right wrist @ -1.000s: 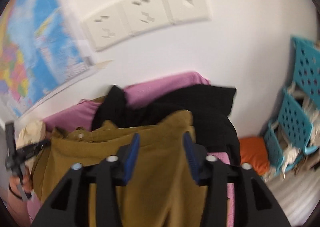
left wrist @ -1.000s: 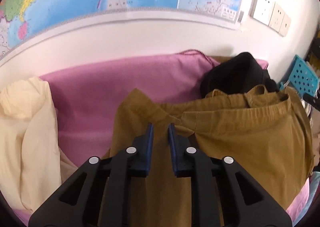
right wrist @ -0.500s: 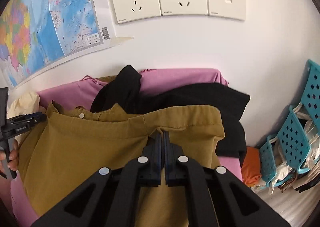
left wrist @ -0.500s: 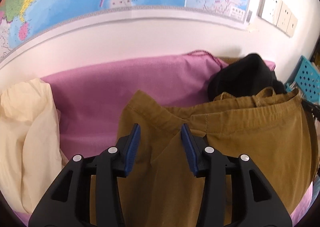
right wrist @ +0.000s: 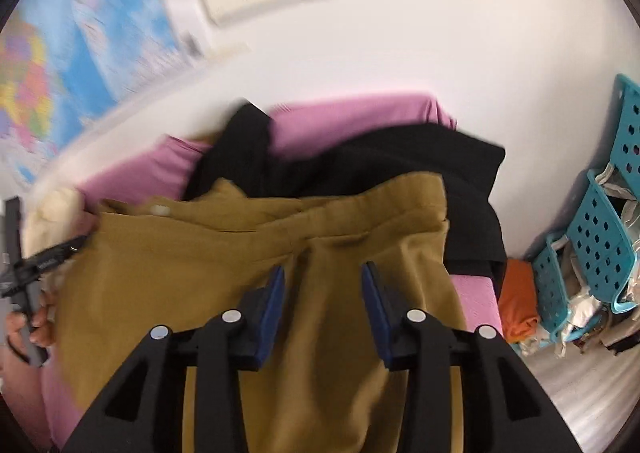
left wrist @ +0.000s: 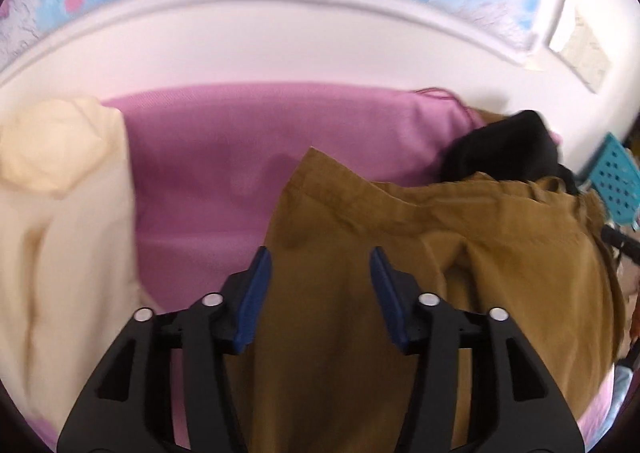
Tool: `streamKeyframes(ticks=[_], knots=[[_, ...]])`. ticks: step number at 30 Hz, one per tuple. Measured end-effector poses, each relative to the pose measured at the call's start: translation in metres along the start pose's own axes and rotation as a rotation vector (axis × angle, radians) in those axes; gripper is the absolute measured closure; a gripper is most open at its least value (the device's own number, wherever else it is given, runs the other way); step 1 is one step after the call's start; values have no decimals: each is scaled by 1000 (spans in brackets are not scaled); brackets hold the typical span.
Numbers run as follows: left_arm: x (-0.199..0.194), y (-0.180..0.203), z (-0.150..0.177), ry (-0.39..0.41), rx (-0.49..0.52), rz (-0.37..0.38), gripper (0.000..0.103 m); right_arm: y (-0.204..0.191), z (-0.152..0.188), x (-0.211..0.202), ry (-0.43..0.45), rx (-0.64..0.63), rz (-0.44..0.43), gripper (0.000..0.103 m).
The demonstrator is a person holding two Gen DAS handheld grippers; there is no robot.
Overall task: Fold large clothes
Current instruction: 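Grasp the folded brown shirt's edge with the left tool while the right tool grasps it, then open both tools and release the folded shirt onto the sheet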
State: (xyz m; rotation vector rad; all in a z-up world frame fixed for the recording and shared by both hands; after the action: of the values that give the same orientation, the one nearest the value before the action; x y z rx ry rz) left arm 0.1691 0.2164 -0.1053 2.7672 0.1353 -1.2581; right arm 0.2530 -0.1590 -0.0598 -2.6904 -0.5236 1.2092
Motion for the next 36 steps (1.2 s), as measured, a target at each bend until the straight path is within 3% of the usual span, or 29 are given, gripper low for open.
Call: streamKeyframes(ticks=[1,4,7,9,11,14,16,20,24,30,36], knots=[[-11,3,4,15,9,17,38,-4,4,-13,16,-12,-24,61],[-23,11,17,9,56,44,31,-11,22,-23,7,-43,-52,58],[-11,15,35,-43,76,61,30,1,41,-2,-53,-32,1,58],[8,12,49,-85,66,54,23,16,51,22,-97,14,-6,55],[12,12,49,-87,24,76,23,22,50,27,-100,78,-27,55],[0,9,47,-59,22,23,28,18,47,11,-71,81,0,55],[-21,9,49,-16,38,13,28,13,50,-13,-47,122,-55,54],[-63,7,67,41,42,34,24,6,72,-65,18,162,-173,44],[-96,5,94,72,9,108,23,-5,121,-101,-18,222,-322,43],[-120,14,144,56,-17,190,23,-10,185,-99,-113,391,-459,42],[-109,40,168,-1,-30,281,23,-16,189,-65,-134,534,-507,41]])
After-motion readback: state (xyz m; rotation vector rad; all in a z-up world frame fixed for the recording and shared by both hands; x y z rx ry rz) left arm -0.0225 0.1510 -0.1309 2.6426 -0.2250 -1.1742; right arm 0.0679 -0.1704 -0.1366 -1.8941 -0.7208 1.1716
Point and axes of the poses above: each gripper's, at about its wrist camera, not at the fingertips, and x roughly the way its jaws point, y to its right, z to its underside, the point moved 9 cm from there along x, roughly the way its jaws point, and after that the axes turned 7 degrees about x, right-handed, at the moved point
